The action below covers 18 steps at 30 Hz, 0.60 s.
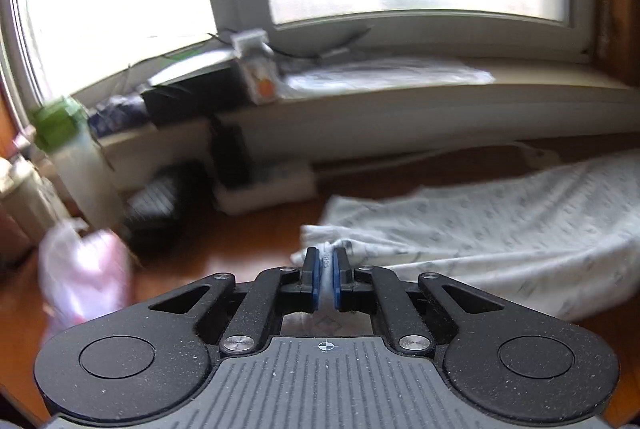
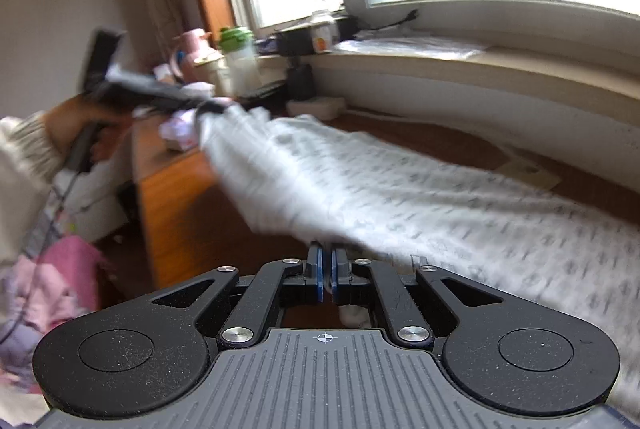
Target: Fold clothes
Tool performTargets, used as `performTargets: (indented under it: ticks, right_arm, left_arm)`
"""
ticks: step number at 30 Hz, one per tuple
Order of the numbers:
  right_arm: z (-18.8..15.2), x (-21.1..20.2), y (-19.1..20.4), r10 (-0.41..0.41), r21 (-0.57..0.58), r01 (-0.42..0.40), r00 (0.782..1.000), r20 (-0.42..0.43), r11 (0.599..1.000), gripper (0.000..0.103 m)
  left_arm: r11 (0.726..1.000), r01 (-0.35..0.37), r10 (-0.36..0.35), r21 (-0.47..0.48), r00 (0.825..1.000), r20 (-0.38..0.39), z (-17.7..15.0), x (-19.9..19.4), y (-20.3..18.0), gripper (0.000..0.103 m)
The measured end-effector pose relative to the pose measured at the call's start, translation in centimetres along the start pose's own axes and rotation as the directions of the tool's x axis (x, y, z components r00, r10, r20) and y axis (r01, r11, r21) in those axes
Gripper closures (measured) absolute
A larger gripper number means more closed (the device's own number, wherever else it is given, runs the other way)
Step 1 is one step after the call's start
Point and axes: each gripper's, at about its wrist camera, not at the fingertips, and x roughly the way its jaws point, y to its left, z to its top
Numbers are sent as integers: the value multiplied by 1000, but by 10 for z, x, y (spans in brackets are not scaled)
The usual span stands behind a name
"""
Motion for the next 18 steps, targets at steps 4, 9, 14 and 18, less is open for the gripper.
performTargets:
  ticks: [4, 9, 14, 18]
  right_arm:
    - [-15, -10, 11, 58, 18, -57, 998, -31, 998, 99]
    - [-31, -1, 2, 39, 34, -37, 997, -71, 999, 99]
    - [-33, -1, 8, 26, -13, -27, 998, -62, 1000, 94]
    - [-34, 2, 19, -24, -108, 19, 999, -40, 994, 70]
  left_arm:
    - [997, -10, 16, 78, 997, -81, -10, 13, -10, 93]
    - [998, 39, -37, 41, 997, -65, -28, 19, -18, 72]
    - [991, 121, -119, 50, 993, -25, -21, 32, -44, 51]
    - [977, 194, -193, 93, 981, -16, -10, 56, -76, 46]
